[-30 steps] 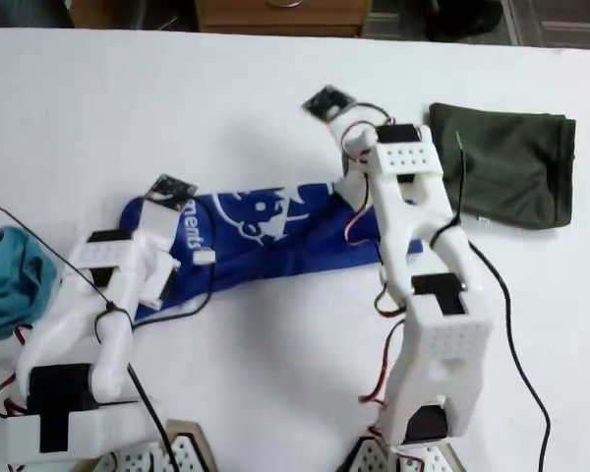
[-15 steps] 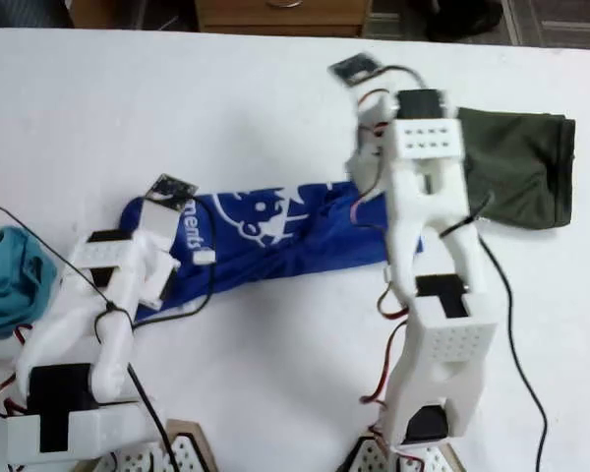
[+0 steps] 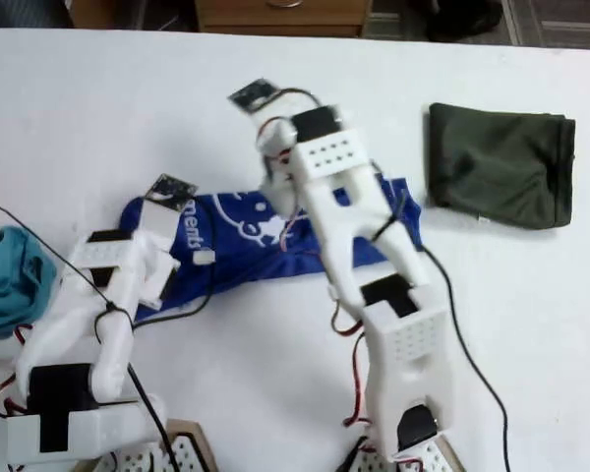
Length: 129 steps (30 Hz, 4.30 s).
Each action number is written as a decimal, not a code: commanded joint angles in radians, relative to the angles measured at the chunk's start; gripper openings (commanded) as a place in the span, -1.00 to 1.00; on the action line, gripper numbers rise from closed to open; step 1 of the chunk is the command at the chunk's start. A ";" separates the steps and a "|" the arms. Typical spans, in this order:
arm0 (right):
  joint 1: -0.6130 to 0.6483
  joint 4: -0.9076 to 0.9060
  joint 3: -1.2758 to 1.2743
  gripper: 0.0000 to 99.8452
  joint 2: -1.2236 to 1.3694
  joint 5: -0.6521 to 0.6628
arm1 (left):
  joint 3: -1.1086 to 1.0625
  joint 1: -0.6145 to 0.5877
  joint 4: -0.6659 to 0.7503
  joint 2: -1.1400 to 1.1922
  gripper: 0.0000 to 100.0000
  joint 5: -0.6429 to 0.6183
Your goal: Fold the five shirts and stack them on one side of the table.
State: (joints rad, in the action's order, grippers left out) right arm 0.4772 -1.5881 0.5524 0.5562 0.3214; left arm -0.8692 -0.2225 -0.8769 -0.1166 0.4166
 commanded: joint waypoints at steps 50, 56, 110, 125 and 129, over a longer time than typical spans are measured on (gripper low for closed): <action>0.007 0.165 -0.496 -0.96 -0.423 -0.003 | 0.001 0.005 0.034 0.008 -0.95 0.011; -0.199 0.163 -0.540 -0.96 -0.460 0.008 | 0.001 0.005 0.034 0.008 -0.95 0.011; -0.427 0.163 -0.175 -0.96 -0.114 0.087 | 0.025 0.003 0.015 -0.028 -0.95 0.003; -0.430 -0.133 -0.184 -0.96 -0.567 0.089 | 0.285 -0.385 -0.041 -0.275 -0.59 -0.252; -0.455 -0.176 -0.192 -0.96 -0.634 0.089 | 0.381 -0.362 -0.143 -0.066 -0.59 -0.259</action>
State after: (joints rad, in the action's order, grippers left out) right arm 0.0476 -1.7354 0.3452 0.0100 0.3997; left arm -0.5746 -0.5938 -0.9628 -0.2915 0.1772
